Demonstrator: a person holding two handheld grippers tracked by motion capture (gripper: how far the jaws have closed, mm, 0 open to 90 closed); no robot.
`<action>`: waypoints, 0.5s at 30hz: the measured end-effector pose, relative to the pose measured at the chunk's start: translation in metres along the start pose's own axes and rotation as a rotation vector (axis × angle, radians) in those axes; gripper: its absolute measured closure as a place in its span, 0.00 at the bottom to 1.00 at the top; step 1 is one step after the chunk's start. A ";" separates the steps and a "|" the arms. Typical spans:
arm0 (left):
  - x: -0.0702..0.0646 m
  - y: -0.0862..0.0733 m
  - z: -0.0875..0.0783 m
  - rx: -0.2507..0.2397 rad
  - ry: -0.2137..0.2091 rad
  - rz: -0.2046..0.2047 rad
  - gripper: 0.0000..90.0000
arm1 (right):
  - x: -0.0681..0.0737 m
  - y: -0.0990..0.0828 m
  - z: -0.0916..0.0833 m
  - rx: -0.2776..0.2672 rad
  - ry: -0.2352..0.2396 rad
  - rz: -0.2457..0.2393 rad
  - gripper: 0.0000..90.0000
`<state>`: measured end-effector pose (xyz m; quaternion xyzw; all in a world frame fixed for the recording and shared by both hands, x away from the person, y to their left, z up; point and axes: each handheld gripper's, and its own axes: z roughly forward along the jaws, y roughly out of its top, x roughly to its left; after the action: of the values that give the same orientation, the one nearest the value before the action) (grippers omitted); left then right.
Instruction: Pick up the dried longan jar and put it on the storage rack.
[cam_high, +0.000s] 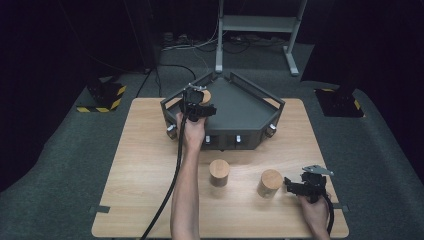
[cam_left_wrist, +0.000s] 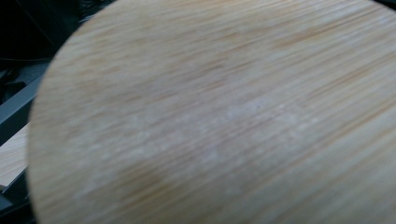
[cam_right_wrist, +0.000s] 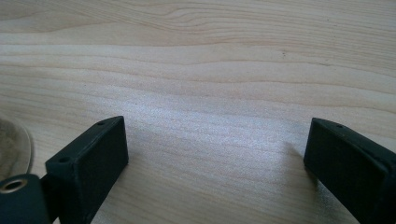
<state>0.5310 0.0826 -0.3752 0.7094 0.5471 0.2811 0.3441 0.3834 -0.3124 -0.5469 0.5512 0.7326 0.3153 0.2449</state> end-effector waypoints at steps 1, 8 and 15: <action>0.000 0.000 0.000 -0.002 -0.001 0.000 0.29 | 0.000 0.000 0.000 0.000 0.000 0.000 0.07; 0.002 0.000 0.001 0.006 -0.013 -0.005 0.29 | 0.000 0.000 0.000 0.000 0.000 0.000 0.07; 0.005 -0.003 0.002 0.025 -0.023 -0.027 0.15 | 0.000 0.000 0.000 0.000 0.000 0.000 0.07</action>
<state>0.5319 0.0873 -0.3784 0.7093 0.5561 0.2614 0.3453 0.3834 -0.3124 -0.5469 0.5512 0.7327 0.3152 0.2449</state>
